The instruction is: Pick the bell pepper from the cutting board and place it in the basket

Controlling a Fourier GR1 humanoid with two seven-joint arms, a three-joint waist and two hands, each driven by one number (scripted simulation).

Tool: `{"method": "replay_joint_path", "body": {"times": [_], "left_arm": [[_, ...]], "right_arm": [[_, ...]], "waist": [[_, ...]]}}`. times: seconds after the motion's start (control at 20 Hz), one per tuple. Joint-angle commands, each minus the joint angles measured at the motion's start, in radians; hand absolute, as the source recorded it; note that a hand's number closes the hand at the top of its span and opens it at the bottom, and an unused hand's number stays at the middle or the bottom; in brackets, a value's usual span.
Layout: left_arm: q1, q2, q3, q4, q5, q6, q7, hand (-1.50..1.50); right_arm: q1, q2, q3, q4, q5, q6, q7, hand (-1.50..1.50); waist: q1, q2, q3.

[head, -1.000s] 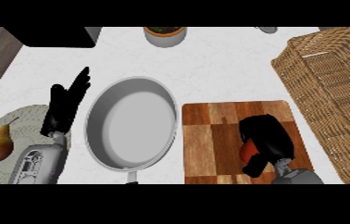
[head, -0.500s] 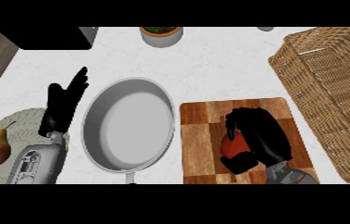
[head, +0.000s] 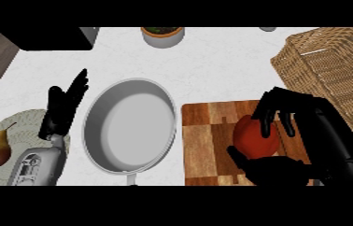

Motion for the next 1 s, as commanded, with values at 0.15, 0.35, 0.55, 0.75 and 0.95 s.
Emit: {"method": "replay_joint_path", "body": {"times": [0.15, 0.35, 0.55, 0.75, 0.95], "left_arm": [[0.030, -0.011, -0.018, -0.042, -0.021, 0.014, 0.023, 0.00], [-0.019, -0.006, -0.001, 0.008, -0.025, 0.022, 0.004, 0.00], [0.015, -0.049, -0.027, -0.010, -0.028, 0.037, -0.006, 0.00], [-0.002, 0.028, 0.023, -0.034, 0.021, -0.032, 0.023, 0.00], [0.006, -0.001, 0.006, -0.003, 0.003, -0.012, -0.011, 0.00]], "right_arm": [[-0.346, 0.005, -0.215, -0.144, -0.209, 0.180, 0.387, 1.50], [-0.561, -0.071, -0.328, -0.048, -0.303, 0.201, 0.520, 1.50], [-0.647, -0.184, -0.422, 0.053, -0.332, 0.196, 0.528, 1.50], [-0.606, -0.386, -0.444, 0.204, -0.268, 0.280, 0.370, 1.50], [-0.629, -0.530, -0.400, 0.315, -0.164, 0.317, 0.304, 1.50]], "waist": [[0.010, -0.001, 0.000], [0.002, 0.001, -0.001], [0.003, -0.001, 0.000], [0.008, 0.005, 0.001], [0.012, 0.011, -0.001]]}}
